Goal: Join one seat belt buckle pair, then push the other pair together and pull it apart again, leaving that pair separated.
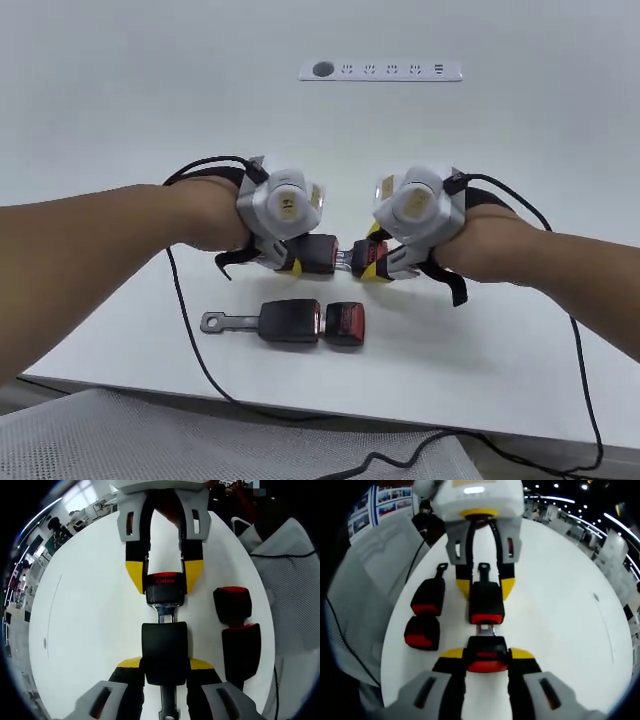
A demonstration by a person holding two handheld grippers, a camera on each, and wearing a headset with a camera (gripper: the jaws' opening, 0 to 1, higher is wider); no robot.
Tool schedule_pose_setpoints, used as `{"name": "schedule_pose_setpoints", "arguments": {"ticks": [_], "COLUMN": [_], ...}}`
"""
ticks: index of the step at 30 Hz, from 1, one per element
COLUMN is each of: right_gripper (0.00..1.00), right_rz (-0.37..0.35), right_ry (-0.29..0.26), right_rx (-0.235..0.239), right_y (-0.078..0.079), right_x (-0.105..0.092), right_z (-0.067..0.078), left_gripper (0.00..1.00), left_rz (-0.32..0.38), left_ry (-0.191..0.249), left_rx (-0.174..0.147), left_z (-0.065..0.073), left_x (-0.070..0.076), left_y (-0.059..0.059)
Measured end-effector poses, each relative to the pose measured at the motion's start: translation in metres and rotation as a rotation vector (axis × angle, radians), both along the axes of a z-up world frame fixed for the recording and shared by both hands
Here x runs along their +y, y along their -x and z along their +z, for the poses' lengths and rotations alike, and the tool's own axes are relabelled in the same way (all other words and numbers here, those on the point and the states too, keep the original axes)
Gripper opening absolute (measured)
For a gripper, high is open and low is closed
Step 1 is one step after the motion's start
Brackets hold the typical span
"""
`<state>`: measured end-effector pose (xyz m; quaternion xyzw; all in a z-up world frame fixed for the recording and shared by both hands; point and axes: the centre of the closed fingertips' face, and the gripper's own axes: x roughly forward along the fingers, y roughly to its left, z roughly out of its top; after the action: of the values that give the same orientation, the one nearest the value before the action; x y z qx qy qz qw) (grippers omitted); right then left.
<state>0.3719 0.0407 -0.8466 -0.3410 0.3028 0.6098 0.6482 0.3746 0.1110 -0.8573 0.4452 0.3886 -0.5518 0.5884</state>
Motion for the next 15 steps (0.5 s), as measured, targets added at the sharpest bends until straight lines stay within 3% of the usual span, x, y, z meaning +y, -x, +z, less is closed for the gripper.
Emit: {"name": "schedule_pose_setpoints", "arguments": {"ticks": [9, 15], "right_gripper": [0.31, 0.31], "right_rz": [-0.009, -0.025], "right_ry": [-0.004, -0.003], "right_rx": [-0.006, -0.006], "right_y": [0.001, 0.003], "right_x": [-0.005, -0.024], "right_z": [0.000, -0.002], "left_gripper": [0.32, 0.32], "left_rz": [0.000, 0.006], "left_ry": [-0.001, -0.001], "left_rx": [-0.002, -0.007], "left_z": [0.000, 0.000], "left_x": [0.000, 0.000], "left_y": [-0.001, 0.000]}}
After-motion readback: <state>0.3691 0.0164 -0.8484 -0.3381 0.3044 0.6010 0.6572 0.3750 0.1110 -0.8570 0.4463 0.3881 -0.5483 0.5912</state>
